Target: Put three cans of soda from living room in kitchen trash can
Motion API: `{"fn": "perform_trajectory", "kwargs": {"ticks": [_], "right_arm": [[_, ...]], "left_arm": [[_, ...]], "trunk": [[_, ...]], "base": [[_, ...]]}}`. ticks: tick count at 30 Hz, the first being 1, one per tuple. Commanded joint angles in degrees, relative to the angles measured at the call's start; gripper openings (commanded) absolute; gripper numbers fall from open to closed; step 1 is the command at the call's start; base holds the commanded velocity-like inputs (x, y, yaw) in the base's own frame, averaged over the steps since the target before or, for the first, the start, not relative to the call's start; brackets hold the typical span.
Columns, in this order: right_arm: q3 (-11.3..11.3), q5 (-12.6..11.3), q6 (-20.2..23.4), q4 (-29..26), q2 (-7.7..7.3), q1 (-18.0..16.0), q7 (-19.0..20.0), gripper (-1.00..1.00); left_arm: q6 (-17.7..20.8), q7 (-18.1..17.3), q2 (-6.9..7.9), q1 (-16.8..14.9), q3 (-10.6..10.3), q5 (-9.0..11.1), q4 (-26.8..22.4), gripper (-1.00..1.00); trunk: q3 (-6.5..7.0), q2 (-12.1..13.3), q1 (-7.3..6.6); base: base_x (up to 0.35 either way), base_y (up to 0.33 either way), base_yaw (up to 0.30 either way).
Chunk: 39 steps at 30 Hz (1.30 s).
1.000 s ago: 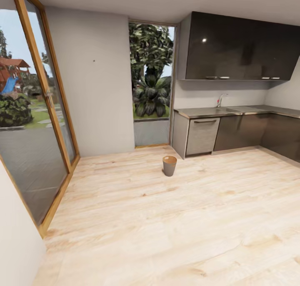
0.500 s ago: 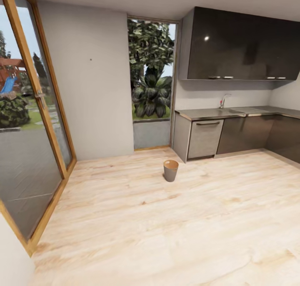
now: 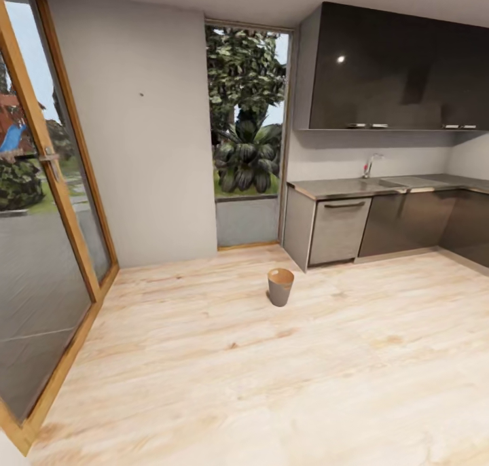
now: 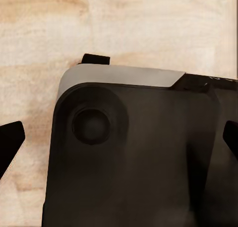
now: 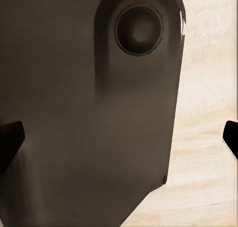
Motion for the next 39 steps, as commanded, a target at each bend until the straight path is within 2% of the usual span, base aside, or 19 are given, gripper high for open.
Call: {"fn": "perform_trajectory", "kwargs": {"ticks": [1,39], "right_arm": [[0.0,0.0,0.0,0.0,0.01,0.01,0.0,1.0],[-0.09,-0.09,0.0,0.0,-0.14,0.01,0.0,1.0]], "left_arm": [[-0.01,0.0,0.0,0.0,0.0,0.0,0.0,1.0],[-0.01,0.0,0.0,0.0,0.0,0.0,0.0,1.0]], "trunk": [[0.0,0.0,0.0],[0.0,0.0,0.0]], "base": [[0.338,0.0,0.0],[0.338,0.0,0.0]]}}
